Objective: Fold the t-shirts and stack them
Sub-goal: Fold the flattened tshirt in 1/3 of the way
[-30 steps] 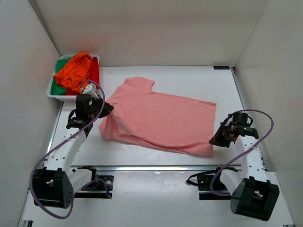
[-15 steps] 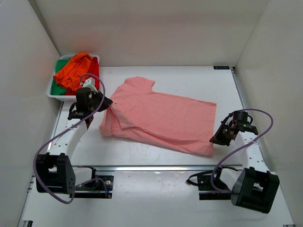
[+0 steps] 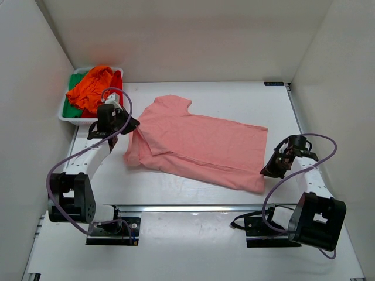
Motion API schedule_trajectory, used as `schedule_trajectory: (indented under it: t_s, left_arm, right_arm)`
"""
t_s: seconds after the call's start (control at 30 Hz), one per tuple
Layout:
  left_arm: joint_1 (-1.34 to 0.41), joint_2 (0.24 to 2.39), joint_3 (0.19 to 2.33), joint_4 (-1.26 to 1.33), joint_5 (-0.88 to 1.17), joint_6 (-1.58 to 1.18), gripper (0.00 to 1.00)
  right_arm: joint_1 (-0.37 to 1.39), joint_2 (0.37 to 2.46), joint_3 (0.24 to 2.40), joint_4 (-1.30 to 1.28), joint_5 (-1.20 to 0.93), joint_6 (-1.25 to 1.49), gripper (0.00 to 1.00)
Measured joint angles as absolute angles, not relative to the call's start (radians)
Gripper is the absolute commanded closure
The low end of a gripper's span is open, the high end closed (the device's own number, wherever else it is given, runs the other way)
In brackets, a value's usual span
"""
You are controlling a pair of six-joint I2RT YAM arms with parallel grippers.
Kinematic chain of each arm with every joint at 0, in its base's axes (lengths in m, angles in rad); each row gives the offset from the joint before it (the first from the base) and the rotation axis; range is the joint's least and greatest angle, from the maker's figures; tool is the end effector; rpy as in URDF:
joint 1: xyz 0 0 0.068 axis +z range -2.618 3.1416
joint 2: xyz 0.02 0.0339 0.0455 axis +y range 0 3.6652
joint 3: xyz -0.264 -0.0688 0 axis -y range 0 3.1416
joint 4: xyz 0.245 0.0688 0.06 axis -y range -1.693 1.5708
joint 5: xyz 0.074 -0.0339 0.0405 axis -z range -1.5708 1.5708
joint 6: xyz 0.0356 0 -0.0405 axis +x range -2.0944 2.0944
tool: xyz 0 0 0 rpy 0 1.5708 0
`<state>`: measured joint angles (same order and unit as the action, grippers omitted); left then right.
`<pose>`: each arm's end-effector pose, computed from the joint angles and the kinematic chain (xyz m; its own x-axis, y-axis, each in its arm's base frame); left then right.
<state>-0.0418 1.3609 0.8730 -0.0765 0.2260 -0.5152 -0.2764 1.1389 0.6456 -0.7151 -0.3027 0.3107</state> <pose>0.3008 -0.0206 0.2517 -0.5783 -0.4564 -0.6762 -0.0633 0.8515 -0.5206 0.1876 -0.0422 0.1891 -0.8079 0.5325 -0.2523 0.4262 0.8238 0.3738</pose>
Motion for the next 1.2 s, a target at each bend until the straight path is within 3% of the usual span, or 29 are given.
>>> schedule_trajectory:
  t_s: [0.4,0.43,0.5,0.57,0.63,0.73,0.9,1.03,1.13,1.2]
  left_arm:
    - [-0.039,1.479,0.914,-0.027,0.223,-0.512,0.94]
    - [-0.038,1.484,0.914,-0.023,0.221,-0.512,0.85]
    - [-0.038,1.488,0.914,-0.019,0.216,-0.503,0.54]
    - [-0.036,1.497,0.925,-0.015,0.213,-0.505,0.43]
    - [-0.028,1.522,0.969,-0.017,0.215,-0.506,0.37]
    - [-0.014,1.566,1.086,-0.039,0.221,-0.505,0.36]
    - [-0.002,1.519,1.172,-0.087,0.226,-0.498,0.36]
    - [0.012,1.334,1.037,-0.161,0.223,-0.475,0.39]
    - [0.016,1.177,0.912,-0.252,0.197,-0.457,0.54]
    - [0.016,1.083,0.825,-0.315,0.171,-0.453,0.55]
  right_arm:
    - [-0.276,1.235,0.687,-0.648,-0.303,0.311,0.99]
    - [-0.276,1.246,0.689,-0.641,-0.303,0.311,0.92]
    - [-0.275,1.263,0.690,-0.633,-0.304,0.313,0.71]
    - [-0.274,1.277,0.691,-0.625,-0.299,0.311,0.56]
    - [-0.268,1.279,0.702,-0.628,-0.285,0.307,0.48]
    - [-0.264,1.279,0.767,-0.641,-0.252,0.297,0.42]
    - [-0.252,1.237,0.879,-0.638,-0.220,0.294,0.45]
    - [-0.170,1.150,0.864,-0.640,-0.229,0.331,0.46]
    - [-0.095,1.096,0.817,-0.644,-0.252,0.367,0.46]
    - [-0.065,1.065,0.787,-0.653,-0.270,0.385,0.47]
